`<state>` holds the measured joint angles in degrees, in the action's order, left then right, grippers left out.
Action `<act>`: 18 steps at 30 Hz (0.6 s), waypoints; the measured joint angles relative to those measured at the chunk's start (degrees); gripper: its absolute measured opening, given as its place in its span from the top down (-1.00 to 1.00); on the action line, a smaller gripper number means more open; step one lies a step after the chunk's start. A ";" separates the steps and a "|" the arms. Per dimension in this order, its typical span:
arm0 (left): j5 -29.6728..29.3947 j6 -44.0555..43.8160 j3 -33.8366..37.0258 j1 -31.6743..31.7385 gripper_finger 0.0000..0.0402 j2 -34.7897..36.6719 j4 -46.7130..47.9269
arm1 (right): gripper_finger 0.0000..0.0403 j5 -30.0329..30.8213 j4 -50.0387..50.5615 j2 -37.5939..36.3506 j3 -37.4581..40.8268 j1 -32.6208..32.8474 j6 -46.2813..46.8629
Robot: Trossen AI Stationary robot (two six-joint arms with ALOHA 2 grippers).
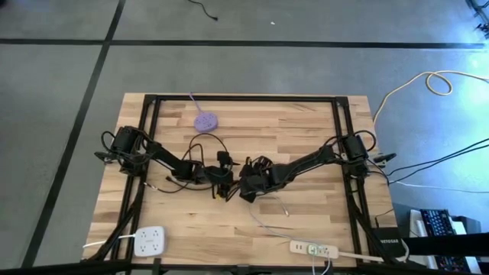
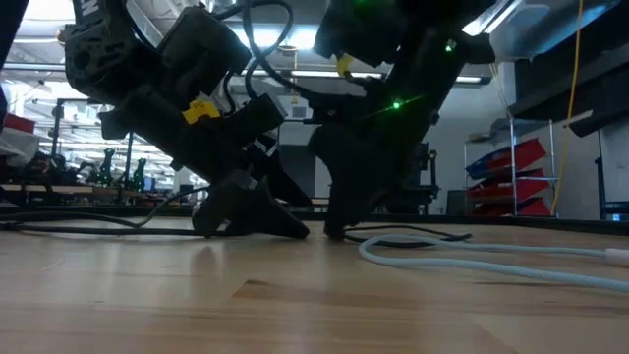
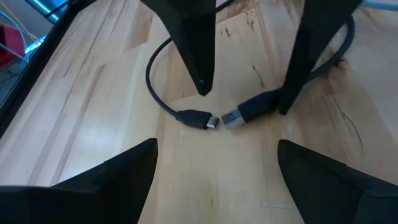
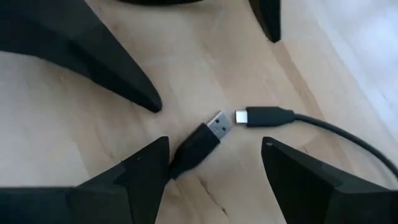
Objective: Insert USB
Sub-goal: Insert the right black usb cable into the white outlet extension
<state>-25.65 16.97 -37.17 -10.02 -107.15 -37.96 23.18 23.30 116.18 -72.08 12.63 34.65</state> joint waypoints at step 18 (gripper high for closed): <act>0.96 -0.23 0.04 0.52 -0.57 -0.02 -0.45 | 0.22 -2.77 0.78 0.35 -0.06 -1.03 0.65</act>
<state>-24.69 16.74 -37.12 -9.50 -107.18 -38.41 20.40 24.09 116.53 -72.14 11.59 35.31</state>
